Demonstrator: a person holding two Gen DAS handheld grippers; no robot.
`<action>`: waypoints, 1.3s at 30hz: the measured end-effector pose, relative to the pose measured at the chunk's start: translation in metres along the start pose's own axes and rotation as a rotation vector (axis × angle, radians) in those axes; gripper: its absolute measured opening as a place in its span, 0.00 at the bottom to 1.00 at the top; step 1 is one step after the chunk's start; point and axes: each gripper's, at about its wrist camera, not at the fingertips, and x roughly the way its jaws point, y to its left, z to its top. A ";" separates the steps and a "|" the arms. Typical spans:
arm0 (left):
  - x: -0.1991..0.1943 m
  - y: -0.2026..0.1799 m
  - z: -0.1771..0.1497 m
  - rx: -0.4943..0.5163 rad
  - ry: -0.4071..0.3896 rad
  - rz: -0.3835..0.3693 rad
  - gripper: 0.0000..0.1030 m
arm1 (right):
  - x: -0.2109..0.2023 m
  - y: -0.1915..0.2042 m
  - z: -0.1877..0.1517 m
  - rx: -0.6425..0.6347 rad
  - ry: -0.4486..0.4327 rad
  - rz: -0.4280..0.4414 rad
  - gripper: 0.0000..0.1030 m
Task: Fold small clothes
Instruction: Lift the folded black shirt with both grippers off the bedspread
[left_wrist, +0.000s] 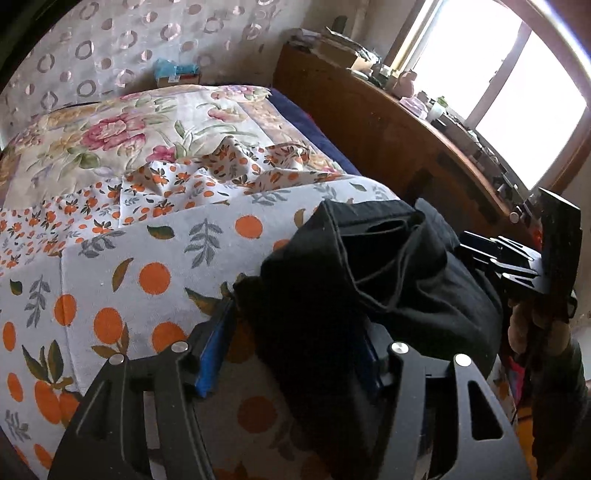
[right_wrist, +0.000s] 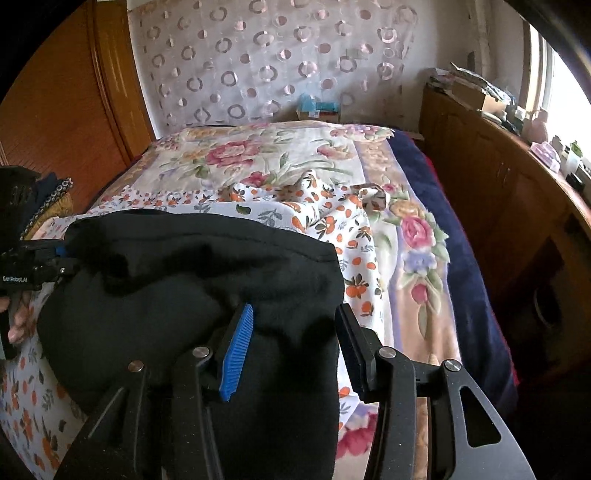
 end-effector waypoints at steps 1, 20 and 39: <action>0.001 -0.003 0.000 0.019 -0.001 0.008 0.50 | -0.003 0.000 -0.001 -0.001 -0.003 -0.001 0.47; -0.105 0.019 0.012 -0.010 -0.198 -0.047 0.11 | 0.001 0.018 0.000 -0.023 -0.026 0.118 0.52; -0.063 0.063 -0.014 -0.024 -0.085 0.051 0.11 | 0.071 0.020 0.018 -0.061 0.085 0.109 0.55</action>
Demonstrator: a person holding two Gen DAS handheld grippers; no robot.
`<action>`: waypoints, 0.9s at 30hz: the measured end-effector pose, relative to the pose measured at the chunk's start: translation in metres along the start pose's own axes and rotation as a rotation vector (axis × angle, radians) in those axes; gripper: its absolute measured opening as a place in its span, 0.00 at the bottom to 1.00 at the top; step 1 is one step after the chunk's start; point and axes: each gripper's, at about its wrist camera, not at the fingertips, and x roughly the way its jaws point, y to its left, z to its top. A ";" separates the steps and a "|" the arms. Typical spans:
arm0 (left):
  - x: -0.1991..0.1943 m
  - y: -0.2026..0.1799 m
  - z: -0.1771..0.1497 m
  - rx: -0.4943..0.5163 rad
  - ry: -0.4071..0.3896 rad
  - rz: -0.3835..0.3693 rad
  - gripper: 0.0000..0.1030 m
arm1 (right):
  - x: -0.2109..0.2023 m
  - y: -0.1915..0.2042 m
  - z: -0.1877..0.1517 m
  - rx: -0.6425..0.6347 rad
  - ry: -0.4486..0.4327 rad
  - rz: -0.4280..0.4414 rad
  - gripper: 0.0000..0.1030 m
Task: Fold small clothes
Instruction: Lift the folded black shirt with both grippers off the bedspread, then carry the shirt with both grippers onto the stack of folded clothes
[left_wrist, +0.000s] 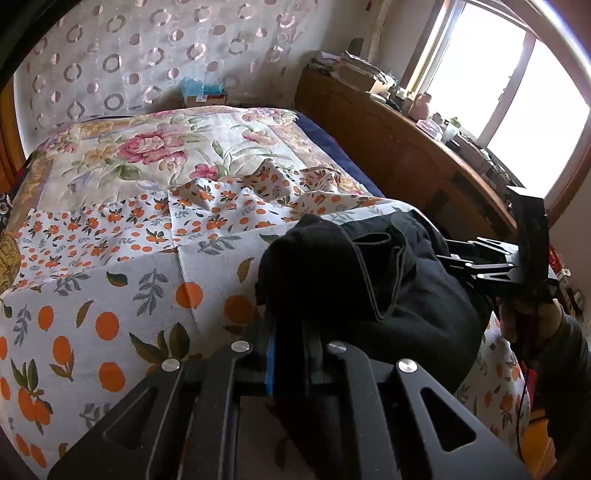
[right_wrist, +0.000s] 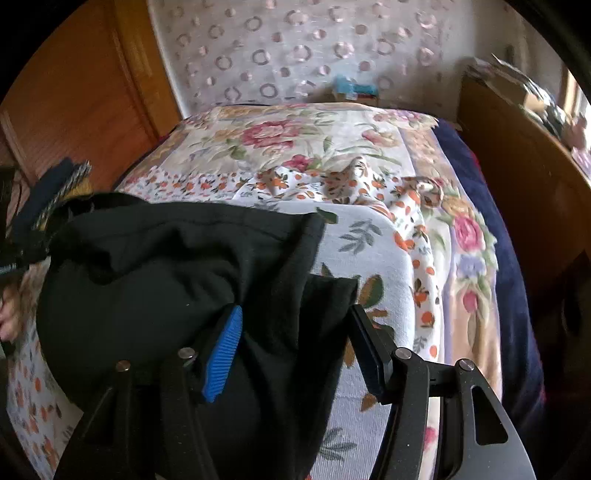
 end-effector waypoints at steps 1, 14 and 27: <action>-0.001 0.000 0.000 0.000 -0.003 -0.005 0.11 | -0.002 0.003 0.003 -0.007 0.002 0.018 0.50; -0.090 -0.009 -0.005 0.000 -0.198 -0.086 0.11 | -0.065 0.035 0.006 -0.079 -0.278 0.032 0.09; -0.226 0.083 -0.046 -0.113 -0.425 0.133 0.10 | -0.069 0.184 0.092 -0.398 -0.449 0.156 0.09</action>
